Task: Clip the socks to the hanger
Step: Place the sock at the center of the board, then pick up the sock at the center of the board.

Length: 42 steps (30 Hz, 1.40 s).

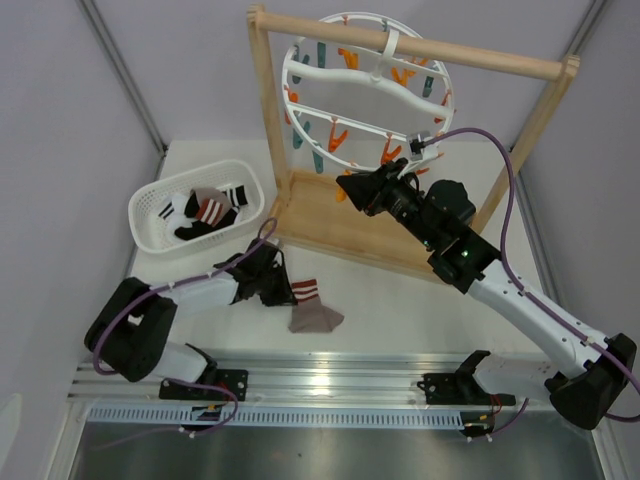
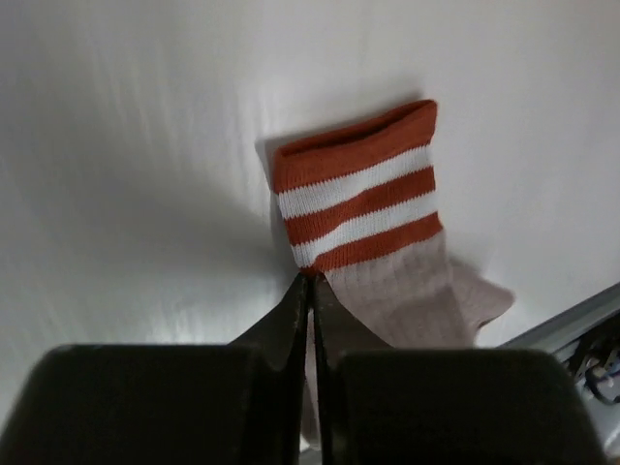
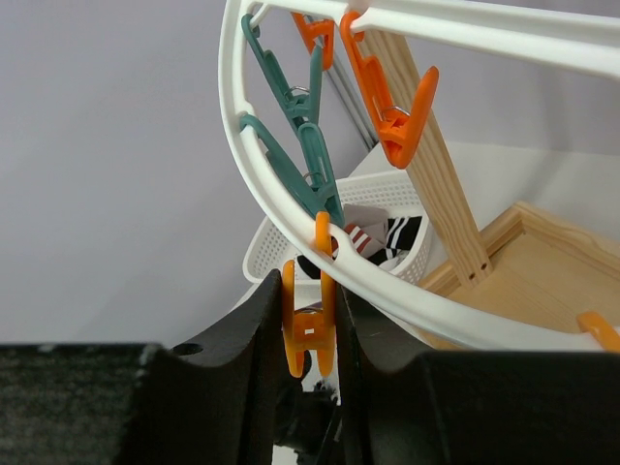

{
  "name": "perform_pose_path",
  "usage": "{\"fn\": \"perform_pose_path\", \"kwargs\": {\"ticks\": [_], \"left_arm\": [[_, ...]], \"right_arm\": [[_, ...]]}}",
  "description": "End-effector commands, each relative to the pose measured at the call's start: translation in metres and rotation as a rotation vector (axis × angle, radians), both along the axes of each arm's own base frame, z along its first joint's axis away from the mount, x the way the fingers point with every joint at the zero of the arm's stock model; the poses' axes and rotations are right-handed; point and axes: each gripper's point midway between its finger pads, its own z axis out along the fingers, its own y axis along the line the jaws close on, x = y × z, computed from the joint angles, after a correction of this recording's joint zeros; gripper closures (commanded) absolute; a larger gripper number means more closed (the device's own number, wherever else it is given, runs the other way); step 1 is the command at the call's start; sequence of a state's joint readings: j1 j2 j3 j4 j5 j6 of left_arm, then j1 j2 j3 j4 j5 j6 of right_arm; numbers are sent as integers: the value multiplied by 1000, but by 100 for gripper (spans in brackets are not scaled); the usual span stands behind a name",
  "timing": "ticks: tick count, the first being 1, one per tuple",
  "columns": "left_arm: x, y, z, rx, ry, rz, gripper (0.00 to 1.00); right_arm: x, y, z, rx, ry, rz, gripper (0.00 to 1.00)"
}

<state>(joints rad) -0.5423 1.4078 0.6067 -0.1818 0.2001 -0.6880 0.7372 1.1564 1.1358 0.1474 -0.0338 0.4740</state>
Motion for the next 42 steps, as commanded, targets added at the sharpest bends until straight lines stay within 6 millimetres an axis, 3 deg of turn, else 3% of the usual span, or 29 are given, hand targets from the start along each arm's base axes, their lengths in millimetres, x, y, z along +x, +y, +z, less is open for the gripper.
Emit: {"fn": "perform_pose_path", "kwargs": {"ticks": [1,3,4,5,7,8,12,18,26,42], "left_arm": [[-23,-3,0,-74,104,53,87],[-37,11,-8,-33,140,83,70],[-36,12,1,-42,112,96,44],[-41,19,0,-19,124,111,32],[-35,29,11,13,67,153,14],[-33,32,14,24,53,168,11],[-16,37,31,60,1,208,11],[11,22,41,106,-47,159,25],[26,14,24,184,-51,126,37],[29,-4,-5,278,-28,17,44]], "right_arm": [[-15,13,-18,-50,54,91,99],[-15,13,-16,-51,49,93,99],[-15,12,-16,-52,46,91,99],[-16,12,-15,-52,43,91,99],[-16,12,-16,-53,44,94,99],[-17,12,-16,-51,42,95,99],[-16,12,-16,-53,40,95,99],[-16,12,-17,-52,39,93,99],[-17,11,-18,-56,34,94,99],[-17,11,-20,-53,40,100,99]]}}
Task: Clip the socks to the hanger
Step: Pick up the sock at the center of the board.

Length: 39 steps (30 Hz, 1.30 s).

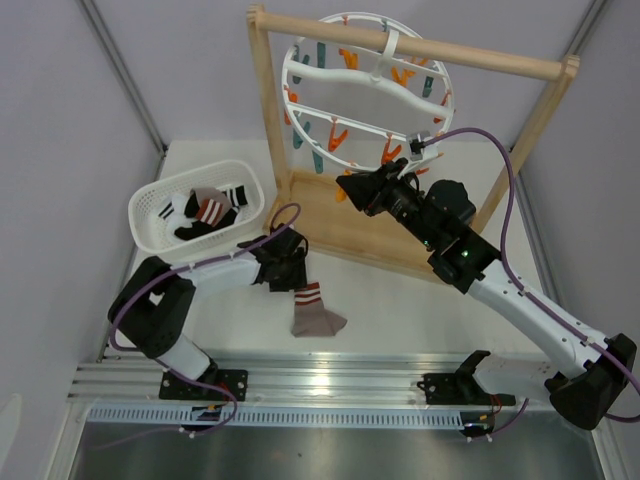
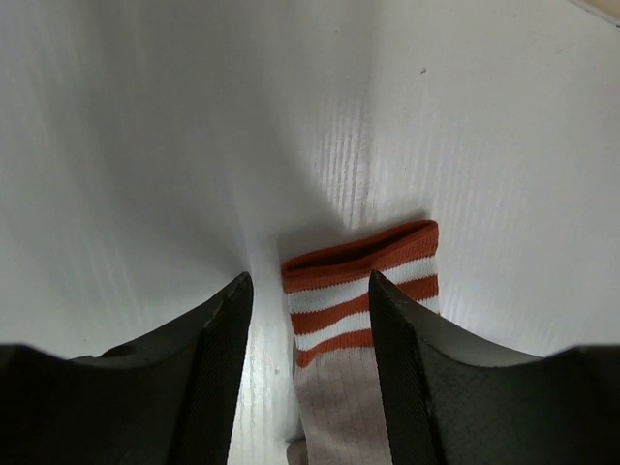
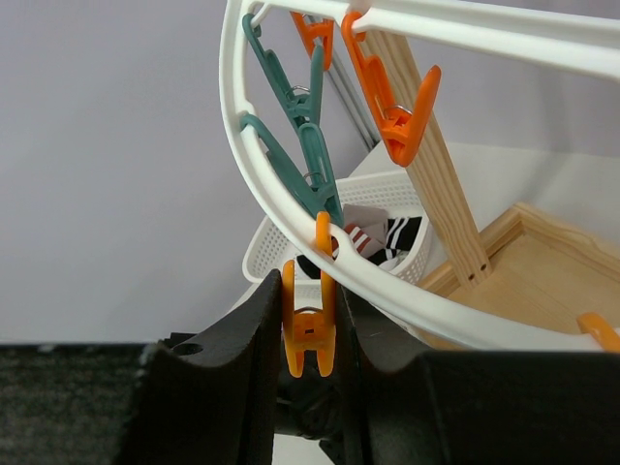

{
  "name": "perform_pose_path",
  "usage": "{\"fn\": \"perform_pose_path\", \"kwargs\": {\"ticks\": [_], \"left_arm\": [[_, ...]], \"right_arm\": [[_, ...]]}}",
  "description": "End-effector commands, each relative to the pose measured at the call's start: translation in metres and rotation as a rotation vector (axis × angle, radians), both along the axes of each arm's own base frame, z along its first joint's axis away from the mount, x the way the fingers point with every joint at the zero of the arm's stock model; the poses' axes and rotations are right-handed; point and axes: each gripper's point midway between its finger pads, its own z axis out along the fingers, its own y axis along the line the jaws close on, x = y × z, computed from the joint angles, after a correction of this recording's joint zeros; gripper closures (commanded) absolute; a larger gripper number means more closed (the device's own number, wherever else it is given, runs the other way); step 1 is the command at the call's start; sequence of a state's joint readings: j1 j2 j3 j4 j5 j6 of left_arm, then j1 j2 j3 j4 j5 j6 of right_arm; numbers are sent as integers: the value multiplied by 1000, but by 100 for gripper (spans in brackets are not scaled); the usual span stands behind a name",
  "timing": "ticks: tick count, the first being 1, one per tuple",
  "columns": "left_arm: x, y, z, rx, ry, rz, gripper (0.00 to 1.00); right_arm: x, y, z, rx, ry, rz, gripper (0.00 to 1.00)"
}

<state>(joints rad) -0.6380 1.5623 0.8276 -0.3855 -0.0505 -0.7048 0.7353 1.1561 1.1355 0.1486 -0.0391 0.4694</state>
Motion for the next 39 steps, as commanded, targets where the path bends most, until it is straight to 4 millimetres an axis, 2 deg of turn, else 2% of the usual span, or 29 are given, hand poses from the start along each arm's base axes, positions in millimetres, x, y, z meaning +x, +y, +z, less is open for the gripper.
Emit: {"fn": "perform_pose_path", "kwargs": {"ticks": [1,7,10,16,21,22,23,25,26,32,37,39], "left_arm": [[7,-5,-1,34,-24,-31,46],[-1,-6,-13,89,11,-45,54],[-6,-4,-19,119,27,-42,64],[-16,-3,-27,133,48,-42,98],[-9,-6,-7,102,-24,-45,99],[-5,-7,1,92,-54,-48,99],[0,-11,19,61,-116,-69,99],[10,-12,41,35,-205,-78,99],[15,-13,63,10,-281,-110,99],[35,-25,154,-76,-626,-279,99],[42,-25,205,-77,-822,-356,99],[41,-31,226,-110,-909,-403,99]], "right_arm": [[-17,11,-20,-48,45,97,99],[-18,10,-19,-46,45,95,99],[-18,10,-18,-46,43,95,99],[-18,10,-21,-45,48,96,99],[-18,10,-22,-46,49,96,99],[-18,10,-22,-48,47,97,99],[-17,9,-22,-49,46,95,99],[-18,10,-22,-49,43,100,99],[-19,11,-21,-50,41,104,99],[-19,14,-19,-48,22,120,99],[-17,18,-17,-49,10,131,99],[-17,19,-15,-56,-2,133,99]]}}
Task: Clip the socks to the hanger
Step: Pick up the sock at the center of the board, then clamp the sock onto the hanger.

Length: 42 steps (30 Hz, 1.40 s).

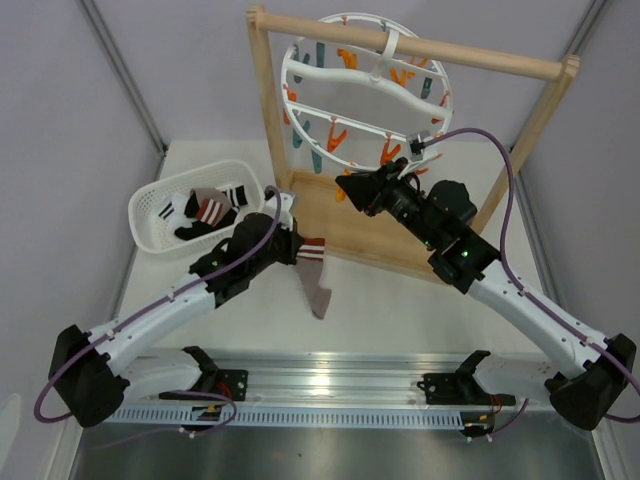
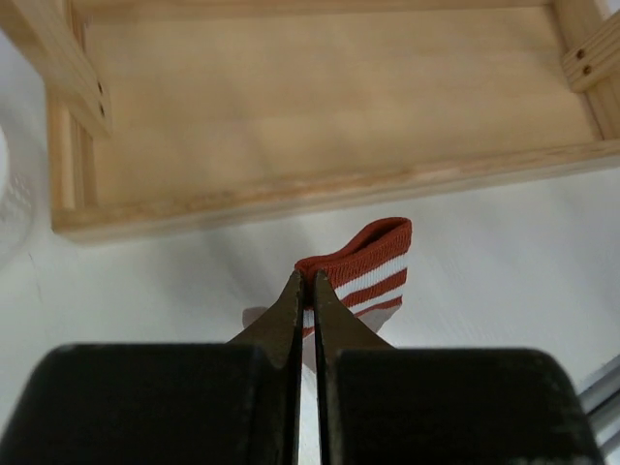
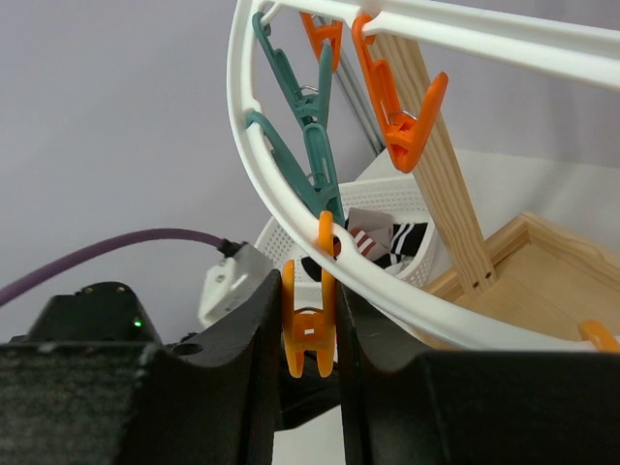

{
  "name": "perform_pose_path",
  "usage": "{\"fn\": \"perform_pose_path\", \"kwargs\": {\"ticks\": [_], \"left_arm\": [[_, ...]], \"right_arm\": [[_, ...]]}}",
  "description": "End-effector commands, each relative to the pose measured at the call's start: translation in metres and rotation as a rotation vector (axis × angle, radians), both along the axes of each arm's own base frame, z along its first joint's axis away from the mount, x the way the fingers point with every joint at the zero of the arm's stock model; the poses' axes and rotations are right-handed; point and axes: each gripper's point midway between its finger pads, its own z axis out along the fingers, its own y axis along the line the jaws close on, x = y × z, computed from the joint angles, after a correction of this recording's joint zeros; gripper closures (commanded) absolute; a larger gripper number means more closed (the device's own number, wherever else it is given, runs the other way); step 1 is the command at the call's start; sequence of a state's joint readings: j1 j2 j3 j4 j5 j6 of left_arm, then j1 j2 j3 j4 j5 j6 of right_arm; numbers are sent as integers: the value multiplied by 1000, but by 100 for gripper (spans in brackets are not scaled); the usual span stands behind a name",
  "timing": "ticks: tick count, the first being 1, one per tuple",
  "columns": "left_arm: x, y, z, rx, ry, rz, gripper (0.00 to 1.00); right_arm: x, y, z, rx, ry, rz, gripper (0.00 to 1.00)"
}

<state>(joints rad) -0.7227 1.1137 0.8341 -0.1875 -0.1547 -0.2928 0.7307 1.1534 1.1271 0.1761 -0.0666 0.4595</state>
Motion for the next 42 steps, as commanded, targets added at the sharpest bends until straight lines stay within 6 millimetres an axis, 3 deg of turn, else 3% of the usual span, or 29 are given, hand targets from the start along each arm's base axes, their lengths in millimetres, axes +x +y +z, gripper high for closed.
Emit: {"fn": "perform_pose_path", "kwargs": {"ticks": [1,10,20,32,42], "left_arm": [[5,-10,65,-11,-269,-128,99],[-6,-25,155,-40,-529,-299,99],[-13,-45,214,-84,-675,-417,99],[-9,-52,211,-86,-669,-433,99],[-18,-52,227,-158,-676,-439,99]], "right_arm": [[-15,19,-17,-65,17,118,99],[-26,31,-10,-102,-73,215,99],[-35,42,-6,-130,-133,297,98],[-37,42,-2,-131,-157,303,98],[-36,41,-4,-134,-156,283,98]]}}
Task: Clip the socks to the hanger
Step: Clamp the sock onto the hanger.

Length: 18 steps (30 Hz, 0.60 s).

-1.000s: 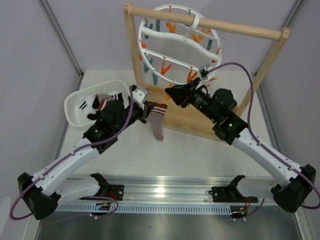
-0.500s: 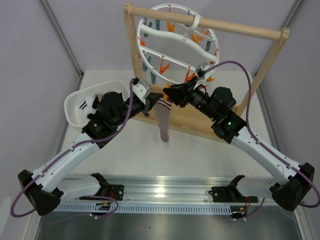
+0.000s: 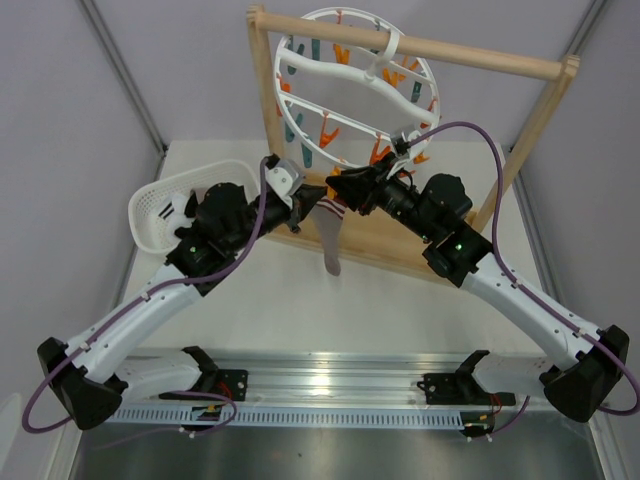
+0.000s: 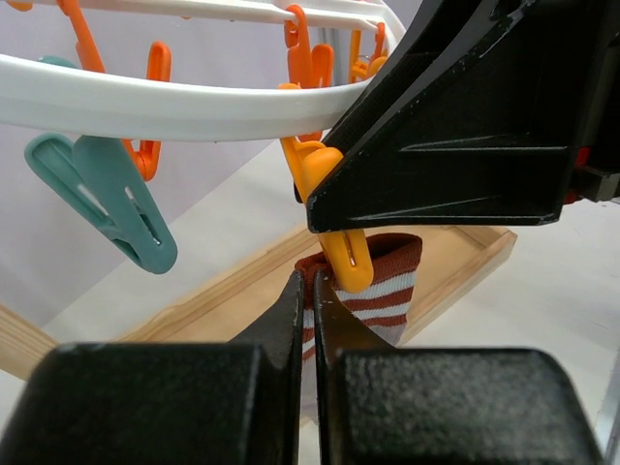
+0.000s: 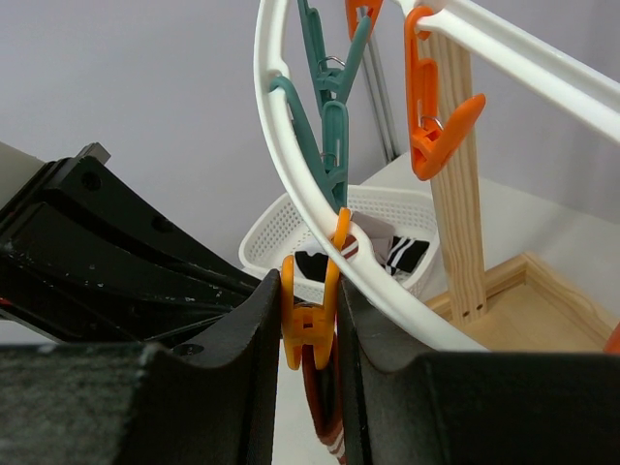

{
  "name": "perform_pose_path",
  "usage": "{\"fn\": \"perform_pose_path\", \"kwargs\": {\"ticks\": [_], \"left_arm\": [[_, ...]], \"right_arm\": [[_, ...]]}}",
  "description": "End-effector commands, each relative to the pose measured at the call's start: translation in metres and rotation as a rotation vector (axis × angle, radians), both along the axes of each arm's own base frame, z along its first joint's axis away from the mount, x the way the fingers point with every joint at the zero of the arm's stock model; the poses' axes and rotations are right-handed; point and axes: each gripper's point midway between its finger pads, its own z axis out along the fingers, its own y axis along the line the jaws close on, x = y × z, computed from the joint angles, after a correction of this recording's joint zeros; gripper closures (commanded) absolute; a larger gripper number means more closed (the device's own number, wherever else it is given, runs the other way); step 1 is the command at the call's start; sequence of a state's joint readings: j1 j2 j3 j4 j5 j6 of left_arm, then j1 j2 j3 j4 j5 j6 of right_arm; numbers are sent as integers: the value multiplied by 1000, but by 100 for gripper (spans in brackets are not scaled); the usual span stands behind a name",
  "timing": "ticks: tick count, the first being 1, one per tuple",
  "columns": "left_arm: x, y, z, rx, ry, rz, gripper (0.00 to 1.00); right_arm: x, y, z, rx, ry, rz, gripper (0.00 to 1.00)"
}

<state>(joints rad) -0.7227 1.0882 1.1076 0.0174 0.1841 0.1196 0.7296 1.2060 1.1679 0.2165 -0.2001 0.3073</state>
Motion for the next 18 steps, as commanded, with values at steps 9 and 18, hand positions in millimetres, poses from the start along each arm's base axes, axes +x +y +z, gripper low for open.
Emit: {"fn": "perform_pose_path", "kwargs": {"ticks": [9,18], "left_arm": [[-17,7,43,-126,-13,-45,99],[-20,11,54,-182,36,-57,99]], "right_arm": [[-34,23,-14,-63,-12,174,98],[-37,20,-13,-62,-27,177,98]]}}
